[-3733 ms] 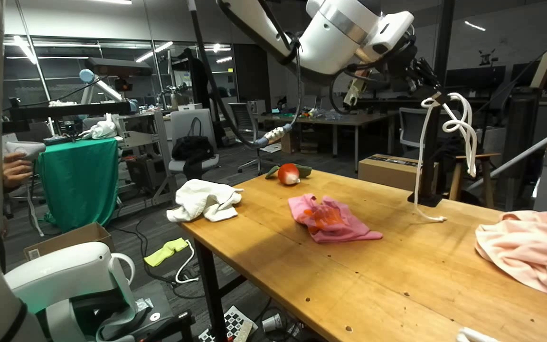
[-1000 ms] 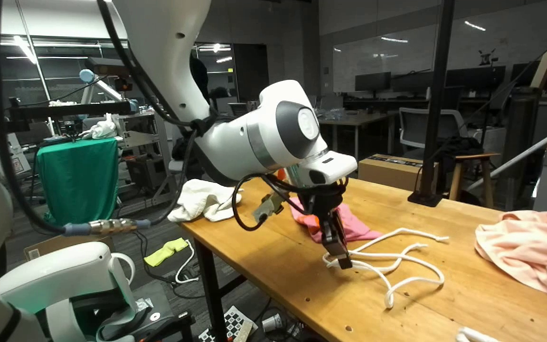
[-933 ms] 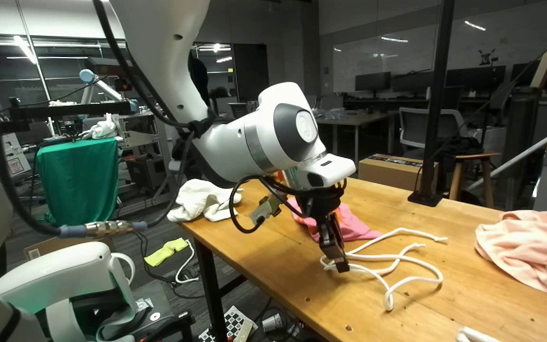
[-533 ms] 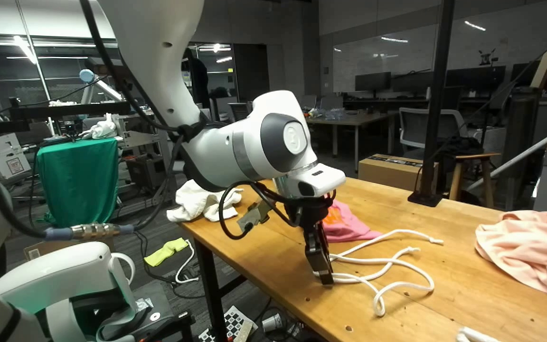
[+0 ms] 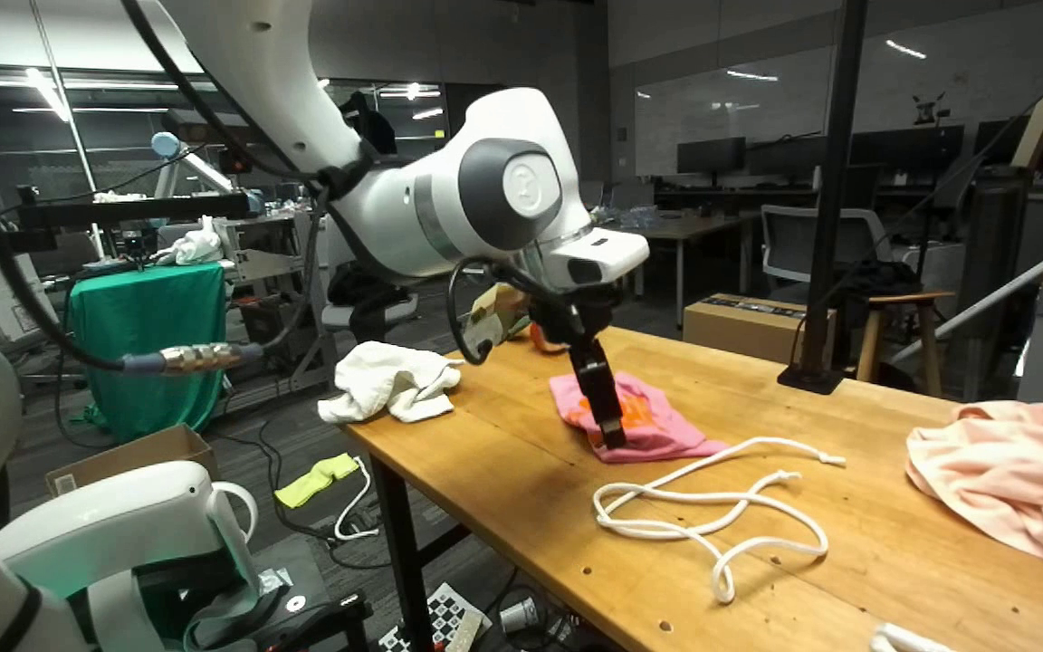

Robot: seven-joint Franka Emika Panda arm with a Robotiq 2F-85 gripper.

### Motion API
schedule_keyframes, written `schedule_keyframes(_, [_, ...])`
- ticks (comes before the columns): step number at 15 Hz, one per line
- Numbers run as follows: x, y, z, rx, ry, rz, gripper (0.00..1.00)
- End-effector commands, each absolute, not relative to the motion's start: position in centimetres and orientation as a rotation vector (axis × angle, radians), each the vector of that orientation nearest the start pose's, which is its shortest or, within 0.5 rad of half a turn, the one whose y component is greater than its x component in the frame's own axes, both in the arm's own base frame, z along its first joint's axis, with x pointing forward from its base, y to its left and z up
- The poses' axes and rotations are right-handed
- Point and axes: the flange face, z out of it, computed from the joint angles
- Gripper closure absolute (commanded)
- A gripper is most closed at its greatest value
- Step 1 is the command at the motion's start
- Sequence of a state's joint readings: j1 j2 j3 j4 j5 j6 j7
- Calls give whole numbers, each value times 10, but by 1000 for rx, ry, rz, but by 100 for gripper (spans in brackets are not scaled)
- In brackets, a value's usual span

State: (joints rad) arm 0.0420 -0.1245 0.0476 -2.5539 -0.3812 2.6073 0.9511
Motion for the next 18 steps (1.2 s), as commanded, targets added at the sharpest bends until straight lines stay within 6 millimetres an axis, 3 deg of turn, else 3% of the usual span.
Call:
schedule_keyframes(1, [477, 70, 378, -3100, 714, -530, 0])
schedule_keyframes(4, [496, 87, 396, -3089, 616, -566, 0])
schedule_keyframes(7, [513, 104, 400, -3097, 509, -537, 0])
schedule_keyframes(12, [540, 127, 384, -3117, 377, -435, 0])
schedule_keyframes(18, [565, 138, 343, -3127, 291, -265, 0])
